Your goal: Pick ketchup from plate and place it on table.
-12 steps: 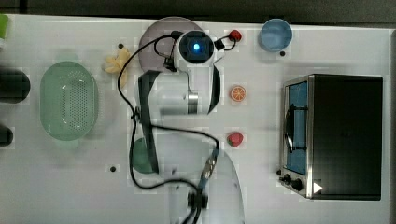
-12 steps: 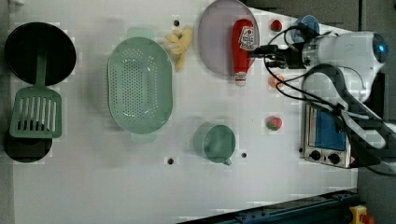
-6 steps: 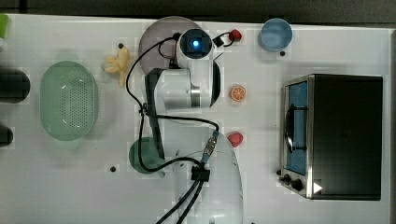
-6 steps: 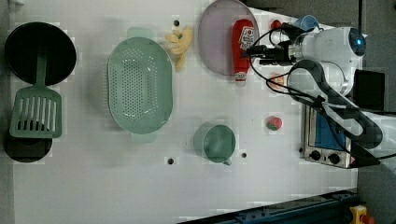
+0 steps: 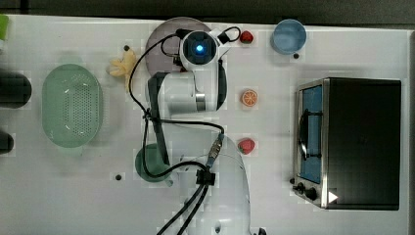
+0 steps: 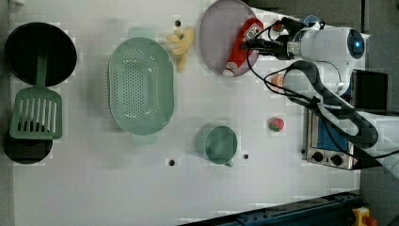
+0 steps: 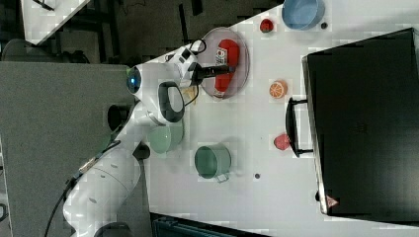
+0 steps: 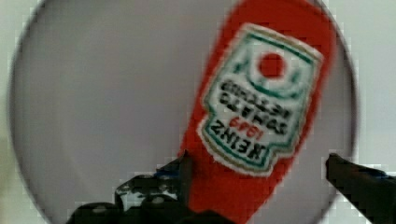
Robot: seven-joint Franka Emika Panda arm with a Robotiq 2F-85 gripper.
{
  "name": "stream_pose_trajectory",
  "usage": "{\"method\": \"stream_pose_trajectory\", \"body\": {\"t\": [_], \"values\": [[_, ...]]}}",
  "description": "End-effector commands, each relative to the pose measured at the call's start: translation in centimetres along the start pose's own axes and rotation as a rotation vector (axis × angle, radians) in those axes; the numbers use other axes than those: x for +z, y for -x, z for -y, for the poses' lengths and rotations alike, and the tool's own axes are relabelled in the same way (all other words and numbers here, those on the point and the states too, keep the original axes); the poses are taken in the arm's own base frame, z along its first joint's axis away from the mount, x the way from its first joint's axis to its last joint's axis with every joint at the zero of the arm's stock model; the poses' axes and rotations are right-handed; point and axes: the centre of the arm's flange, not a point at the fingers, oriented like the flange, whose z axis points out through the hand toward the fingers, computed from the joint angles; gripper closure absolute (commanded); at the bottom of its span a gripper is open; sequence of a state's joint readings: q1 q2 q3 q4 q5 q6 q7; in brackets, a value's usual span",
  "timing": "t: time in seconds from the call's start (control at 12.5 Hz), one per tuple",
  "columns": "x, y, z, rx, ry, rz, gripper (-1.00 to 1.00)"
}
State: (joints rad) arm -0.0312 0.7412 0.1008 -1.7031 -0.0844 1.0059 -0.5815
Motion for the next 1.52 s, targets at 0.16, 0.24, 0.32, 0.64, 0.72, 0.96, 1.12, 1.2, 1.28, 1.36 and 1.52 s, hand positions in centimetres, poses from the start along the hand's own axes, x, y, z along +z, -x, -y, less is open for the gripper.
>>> {"method": "stream_pose_trajectory", "body": {"t": [0.16,0.24,0.32,0.64,0.72,0.96,1.12,1.2,1.28,1.36,1.52], "values": [[2.4,0.0,0.1,-0.040,-0.016,-0.055,-1.00],[2.6,0.1,0.1,-0.040,-0.017,-0.057,-0.93],[2.6,0.1,0.1,-0.039,-0.016,-0.057,-0.68],[1.0,-0.7,-0.1,-0.036,-0.015,-0.082,-0.23],[-0.1,-1.1,-0.2,-0.034,-0.015,-0.098,-0.23],[-5.6,-2.3,-0.3,-0.031,-0.008,-0.136,-0.23],[-9.9,-2.1,-0.7,-0.027,0.014,-0.103,-0.23],[-12.1,-1.6,-0.9,-0.026,0.024,-0.084,-0.23],[-14.2,-0.9,-1.1,-0.025,0.033,-0.068,-0.23],[-16.3,-0.2,-1.2,-0.017,0.039,-0.063,-0.23],[-19.7,1.5,-1.7,0.004,0.053,-0.051,-0.23]]}}
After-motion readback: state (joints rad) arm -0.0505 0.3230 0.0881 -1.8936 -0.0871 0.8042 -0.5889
